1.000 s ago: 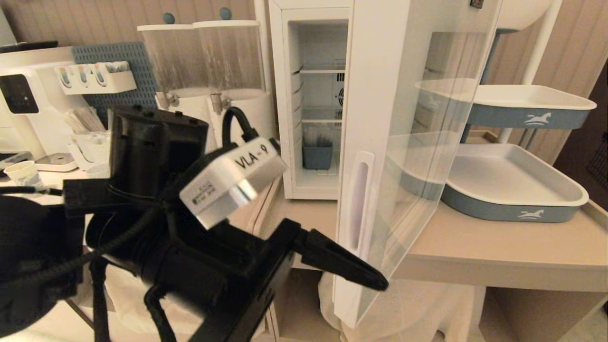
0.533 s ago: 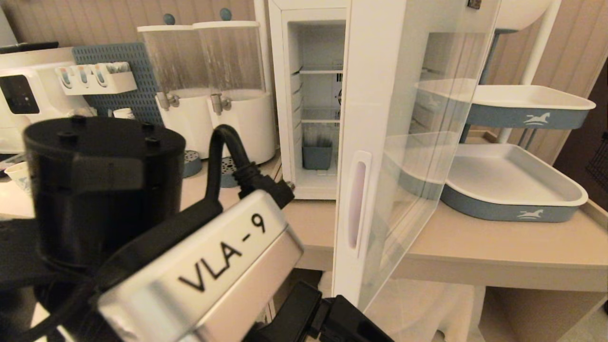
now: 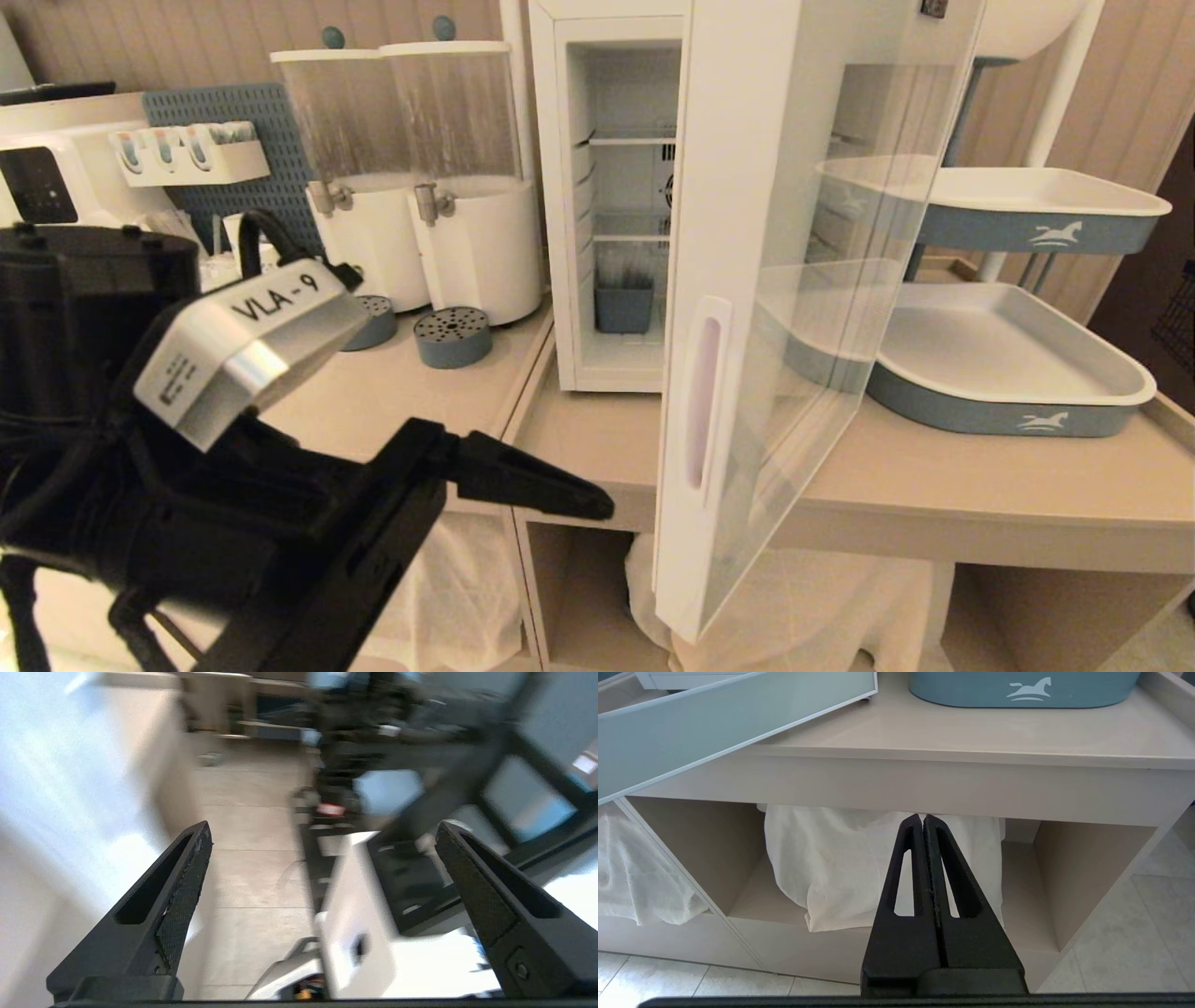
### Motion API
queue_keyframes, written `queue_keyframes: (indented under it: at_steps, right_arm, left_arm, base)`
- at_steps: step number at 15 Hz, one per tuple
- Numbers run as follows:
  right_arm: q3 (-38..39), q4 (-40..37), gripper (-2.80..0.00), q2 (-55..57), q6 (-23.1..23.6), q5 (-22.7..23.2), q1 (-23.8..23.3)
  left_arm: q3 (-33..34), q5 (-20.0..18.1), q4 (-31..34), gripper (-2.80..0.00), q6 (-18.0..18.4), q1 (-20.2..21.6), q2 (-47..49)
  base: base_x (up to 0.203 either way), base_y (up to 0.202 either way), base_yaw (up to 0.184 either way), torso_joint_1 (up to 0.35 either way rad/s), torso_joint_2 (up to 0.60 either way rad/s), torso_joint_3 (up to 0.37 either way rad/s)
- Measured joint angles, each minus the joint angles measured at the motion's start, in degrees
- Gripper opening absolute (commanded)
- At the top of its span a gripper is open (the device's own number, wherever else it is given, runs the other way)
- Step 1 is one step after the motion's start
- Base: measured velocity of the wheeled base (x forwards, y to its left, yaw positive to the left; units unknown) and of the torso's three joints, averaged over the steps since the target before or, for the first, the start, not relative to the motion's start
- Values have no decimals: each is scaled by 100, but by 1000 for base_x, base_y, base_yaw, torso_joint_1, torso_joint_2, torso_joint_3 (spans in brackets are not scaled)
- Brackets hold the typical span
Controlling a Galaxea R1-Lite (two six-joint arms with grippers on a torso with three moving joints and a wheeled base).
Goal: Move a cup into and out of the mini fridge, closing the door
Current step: Open the freezer door
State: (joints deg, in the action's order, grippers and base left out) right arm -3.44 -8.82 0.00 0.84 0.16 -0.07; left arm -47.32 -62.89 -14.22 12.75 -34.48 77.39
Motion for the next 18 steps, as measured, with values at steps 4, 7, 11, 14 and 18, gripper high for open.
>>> queue_keyframes:
  at_steps: [4,7,11,14,18]
  right_arm:
    - [0,-4,-280,0,1,2,0]
    - [0,-2,-280,0,-4,0,-4]
    - [0,-2,-280,0,-7,-1,4]
    - [0,0,-280,0,-10,0,-3]
    - [0,0,-280,0,-9,1,-7]
  left_arm:
    - [-143,-231,-661,0,-22,648,372]
    - [-421,-213,-1064,0,-93,695,1028]
    - [-1187,117,-1506,0,-118,598,2161]
    - [-1751,368,-1719,0,-201,595,2849]
    - [-1800,-147,-1755,0,-561,1022,3026]
  base:
    - [0,0,0,0,0,0]
    - [0,0,0,0,0,0]
    - [0,0,0,0,0,0]
    - [0,0,0,0,0,0]
    - [0,0,0,0,0,0]
